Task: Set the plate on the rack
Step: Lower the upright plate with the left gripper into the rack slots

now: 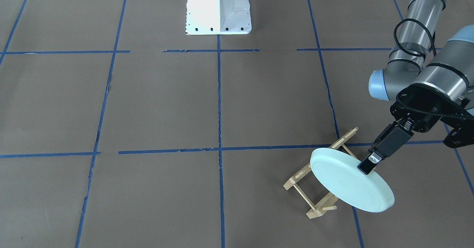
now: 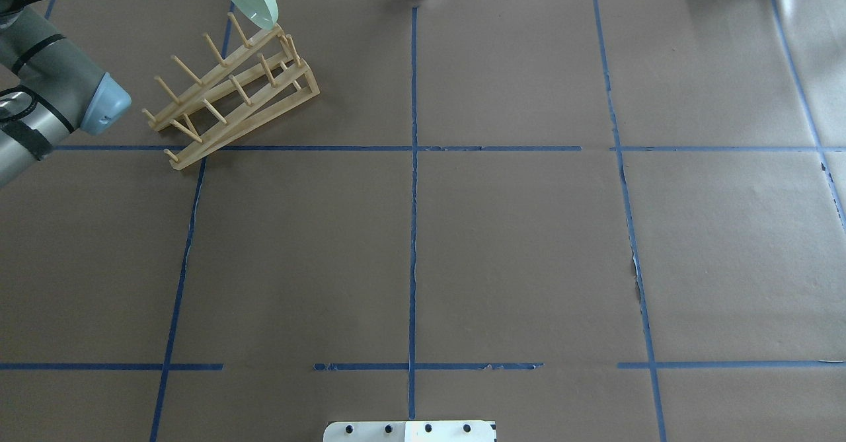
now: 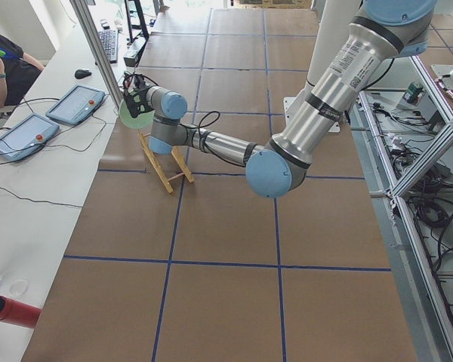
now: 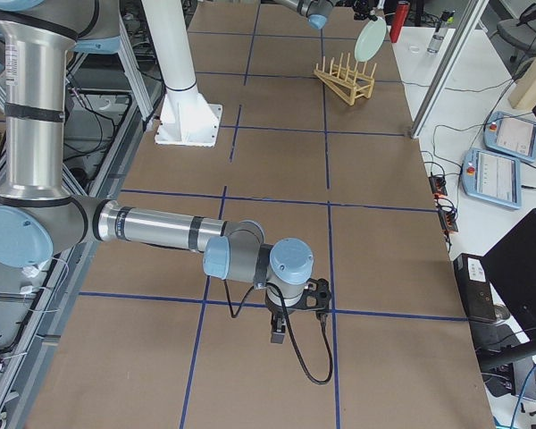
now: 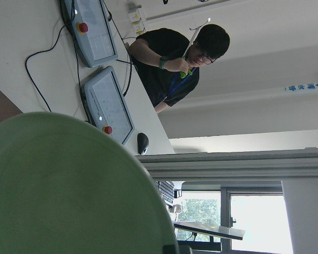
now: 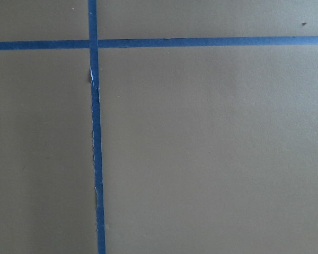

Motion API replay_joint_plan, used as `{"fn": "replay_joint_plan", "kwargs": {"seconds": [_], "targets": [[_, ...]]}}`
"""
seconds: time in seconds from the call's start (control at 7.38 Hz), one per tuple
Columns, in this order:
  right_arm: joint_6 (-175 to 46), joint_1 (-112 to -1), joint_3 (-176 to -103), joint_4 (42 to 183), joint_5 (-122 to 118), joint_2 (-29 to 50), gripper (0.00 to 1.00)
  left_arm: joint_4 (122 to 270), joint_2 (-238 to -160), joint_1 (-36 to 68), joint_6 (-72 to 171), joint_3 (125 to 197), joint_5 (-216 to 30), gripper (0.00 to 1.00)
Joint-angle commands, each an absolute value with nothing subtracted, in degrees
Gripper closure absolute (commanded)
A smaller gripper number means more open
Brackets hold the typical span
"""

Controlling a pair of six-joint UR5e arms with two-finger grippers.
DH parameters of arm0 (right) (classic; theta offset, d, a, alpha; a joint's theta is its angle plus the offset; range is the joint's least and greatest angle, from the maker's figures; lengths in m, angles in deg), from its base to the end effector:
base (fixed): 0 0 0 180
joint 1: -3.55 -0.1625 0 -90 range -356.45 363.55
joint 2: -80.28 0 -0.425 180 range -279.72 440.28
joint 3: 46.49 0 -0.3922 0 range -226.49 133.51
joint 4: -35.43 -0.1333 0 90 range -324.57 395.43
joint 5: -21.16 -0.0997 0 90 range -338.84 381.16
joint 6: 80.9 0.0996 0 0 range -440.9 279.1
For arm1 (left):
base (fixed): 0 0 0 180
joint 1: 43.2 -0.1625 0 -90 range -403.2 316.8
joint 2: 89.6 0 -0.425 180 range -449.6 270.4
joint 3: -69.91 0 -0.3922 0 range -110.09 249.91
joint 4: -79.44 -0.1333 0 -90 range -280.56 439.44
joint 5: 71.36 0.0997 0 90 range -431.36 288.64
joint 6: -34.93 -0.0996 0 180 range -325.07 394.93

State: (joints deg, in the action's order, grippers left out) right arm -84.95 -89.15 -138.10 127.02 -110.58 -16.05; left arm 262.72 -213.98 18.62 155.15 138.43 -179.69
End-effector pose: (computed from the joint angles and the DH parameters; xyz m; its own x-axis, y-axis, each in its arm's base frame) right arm 0.0874 -0.4313 0.7020 0.7434 0.0378 0.6678 0.0057 0.9980 -0.0629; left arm 0.2337 -0.6522 0.3036 -0.4631 -0.1474 -0.8740 0.5335 0.7410 -0.4077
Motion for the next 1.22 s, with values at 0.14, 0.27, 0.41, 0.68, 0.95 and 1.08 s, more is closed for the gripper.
{"fn": "replay_joint_plan", "kwargs": {"seconds": [0.14, 0.27, 0.41, 0.68, 0.95, 1.08], "targets": [[-84.9, -89.2, -138.2, 127.0, -110.6, -16.1, 0.00, 262.7, -213.9, 17.3, 154.8, 136.7, -179.3, 1.00], [-84.9, -89.2, -138.1, 127.0, -110.6, -16.1, 0.00, 262.8, -213.9, 16.1, 154.5, 136.1, -179.2, 1.00], [-84.9, -89.1, -138.1, 127.0, -110.6, -16.1, 0.00, 262.8, -213.6, 14.7, 154.4, 135.7, -178.4, 1.00], [-84.9, -89.2, -138.2, 127.0, -110.6, -16.1, 0.00, 262.7, -213.5, 13.5, 153.1, 134.8, -176.4, 1.00], [-84.9, -89.2, -138.2, 127.0, -110.6, -16.1, 0.00, 262.7, -213.4, 13.5, 153.1, 134.3, -176.3, 1.00], [-84.9, -89.2, -138.1, 127.0, -110.6, -16.1, 0.00, 262.6, -213.3, 13.5, 153.1, 134.0, -176.3, 1.00]]}}
